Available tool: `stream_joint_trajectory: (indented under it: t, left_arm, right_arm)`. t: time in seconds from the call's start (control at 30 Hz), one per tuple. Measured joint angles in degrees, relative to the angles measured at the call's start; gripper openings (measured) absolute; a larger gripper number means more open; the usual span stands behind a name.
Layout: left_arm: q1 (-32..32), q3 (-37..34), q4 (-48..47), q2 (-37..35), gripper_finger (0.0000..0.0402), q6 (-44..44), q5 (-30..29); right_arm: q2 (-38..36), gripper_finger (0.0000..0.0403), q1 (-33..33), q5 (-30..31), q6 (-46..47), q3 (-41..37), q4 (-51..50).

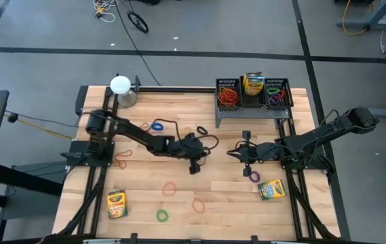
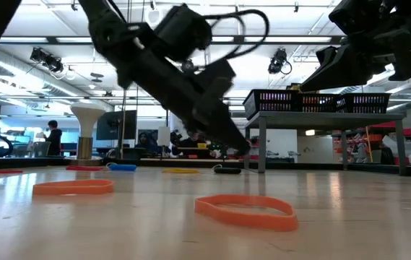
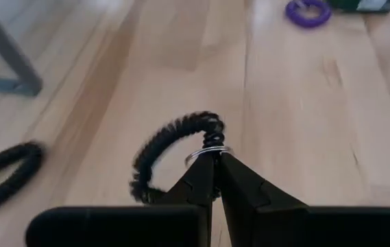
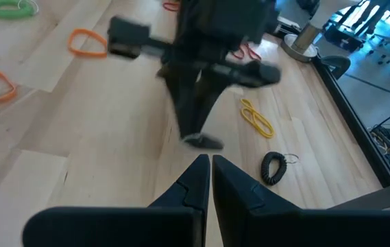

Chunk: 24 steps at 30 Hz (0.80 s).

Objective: Pick & Place Office Desk Supplies
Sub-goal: Put the black spring keychain into the right black bin on the shelf

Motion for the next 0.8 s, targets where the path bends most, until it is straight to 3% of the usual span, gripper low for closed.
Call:
stream_joint_trajectory:
  t: [0.13,0.37,0.53,0.8]
  left_arm:
    - [-0.23,3.59,2.02,4.84,0.0022,-2.39,0.32]
    - [-0.09,9.22,-6.04,8.67,0.0045,-4.63,-1.66]
    - [-1.26,9.51,-7.81,7.49,0.0085,-4.30,-4.83]
    - [-4.61,9.45,-15.85,2.33,0.0138,3.73,-7.65]
  right_arm:
    - [-0.01,0.0027,-0.01,0.00,-0.14,0.00,0.13]
    - [-0.01,0.0027,0.00,0.00,0.02,0.02,-0.02]
    - [-0.01,0.0027,0.00,0.00,0.02,0.02,0.09]
    - [-0.01,0.0027,-0.02,0.00,0.04,0.02,1.38]
